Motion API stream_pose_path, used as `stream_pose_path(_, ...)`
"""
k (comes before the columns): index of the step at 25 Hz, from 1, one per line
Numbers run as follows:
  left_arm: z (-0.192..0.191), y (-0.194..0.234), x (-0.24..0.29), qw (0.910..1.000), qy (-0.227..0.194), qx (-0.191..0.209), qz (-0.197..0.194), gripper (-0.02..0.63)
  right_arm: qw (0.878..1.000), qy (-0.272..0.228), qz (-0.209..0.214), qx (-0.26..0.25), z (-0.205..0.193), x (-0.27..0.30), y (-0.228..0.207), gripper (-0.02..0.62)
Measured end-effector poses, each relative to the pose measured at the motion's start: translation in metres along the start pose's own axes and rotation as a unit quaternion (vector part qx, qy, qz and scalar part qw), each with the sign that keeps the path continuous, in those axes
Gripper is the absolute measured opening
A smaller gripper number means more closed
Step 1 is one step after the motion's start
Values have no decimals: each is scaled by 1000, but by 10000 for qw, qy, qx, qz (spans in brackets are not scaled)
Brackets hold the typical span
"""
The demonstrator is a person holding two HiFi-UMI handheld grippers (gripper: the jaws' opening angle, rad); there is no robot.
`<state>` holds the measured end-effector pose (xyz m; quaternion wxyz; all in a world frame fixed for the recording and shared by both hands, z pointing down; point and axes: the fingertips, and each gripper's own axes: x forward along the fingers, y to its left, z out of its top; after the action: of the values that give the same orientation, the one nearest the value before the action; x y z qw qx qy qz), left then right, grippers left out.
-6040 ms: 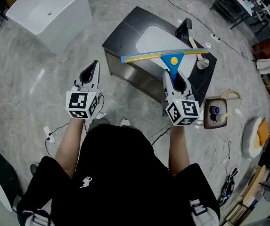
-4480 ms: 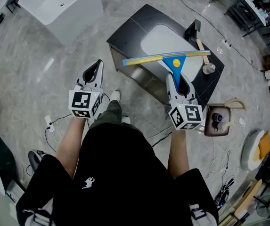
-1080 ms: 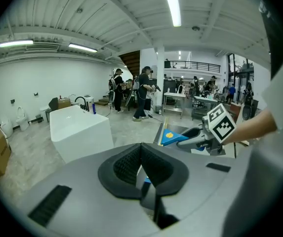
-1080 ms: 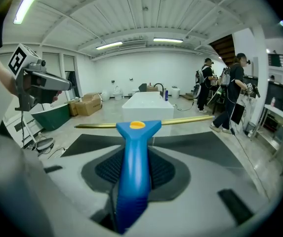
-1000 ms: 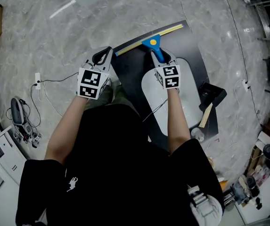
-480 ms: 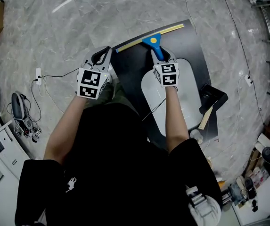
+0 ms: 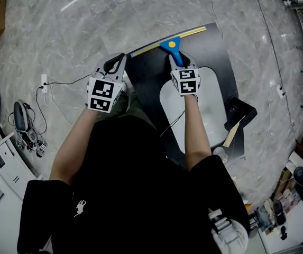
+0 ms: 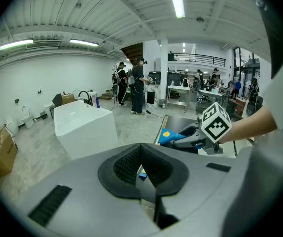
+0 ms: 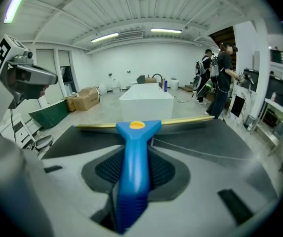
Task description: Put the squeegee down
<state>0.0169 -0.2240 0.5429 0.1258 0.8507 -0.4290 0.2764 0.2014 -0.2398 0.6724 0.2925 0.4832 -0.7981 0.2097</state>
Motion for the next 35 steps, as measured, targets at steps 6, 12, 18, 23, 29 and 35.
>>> stream_pose_path(6,-2,1,-1,10000,33,-21,3,3,9998,144,-105,83,1,4,-3,132)
stream_pose_path(12,-6,3,-1,10000,47,-17,37,4,9997,229,-67,80,1,7,-1,132)
stream_pose_path(18,-6,4,-4,10000,58,-28,45,4,9993,358,-51,72,1,9,0,133)
stream_pose_path(23,-8,4,-3,10000,66,-34,39,5,9991,417,-49,94,-1,10,-1,133)
stream_pose_path(29,-10,8,-3,9999,59,-61,67,4,9987,494,-26,117,0,11,-2,133)
stream_pose_path(35,-13,5,-4,9999,105,-53,40,3,9986,524,-50,41,-1,12,-2,133)
